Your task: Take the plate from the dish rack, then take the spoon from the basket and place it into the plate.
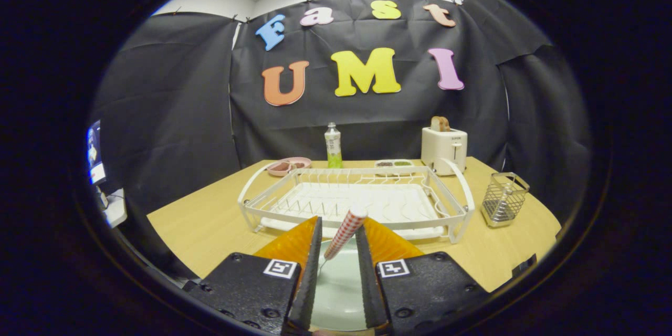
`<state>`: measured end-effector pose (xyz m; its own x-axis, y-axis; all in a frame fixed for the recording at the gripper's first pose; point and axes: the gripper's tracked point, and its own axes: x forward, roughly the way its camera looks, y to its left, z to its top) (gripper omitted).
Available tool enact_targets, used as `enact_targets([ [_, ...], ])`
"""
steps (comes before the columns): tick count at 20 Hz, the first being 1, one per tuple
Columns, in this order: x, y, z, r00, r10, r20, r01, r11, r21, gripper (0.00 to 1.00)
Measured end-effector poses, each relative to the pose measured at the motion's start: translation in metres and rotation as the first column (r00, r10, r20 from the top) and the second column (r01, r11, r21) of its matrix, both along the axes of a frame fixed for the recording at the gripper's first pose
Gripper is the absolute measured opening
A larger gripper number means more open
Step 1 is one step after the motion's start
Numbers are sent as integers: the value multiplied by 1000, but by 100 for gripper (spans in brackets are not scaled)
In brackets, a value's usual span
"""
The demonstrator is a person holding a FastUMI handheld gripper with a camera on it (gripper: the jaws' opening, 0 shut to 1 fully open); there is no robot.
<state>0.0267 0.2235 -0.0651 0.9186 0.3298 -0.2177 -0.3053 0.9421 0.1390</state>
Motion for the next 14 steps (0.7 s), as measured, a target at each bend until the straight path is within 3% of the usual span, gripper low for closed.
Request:
enact_targets([
  [10,5,-32,32,993,-64,99,63,998,15,87],
  [14,-2,-39,43,988,-75,132,74,997,19,97],
])
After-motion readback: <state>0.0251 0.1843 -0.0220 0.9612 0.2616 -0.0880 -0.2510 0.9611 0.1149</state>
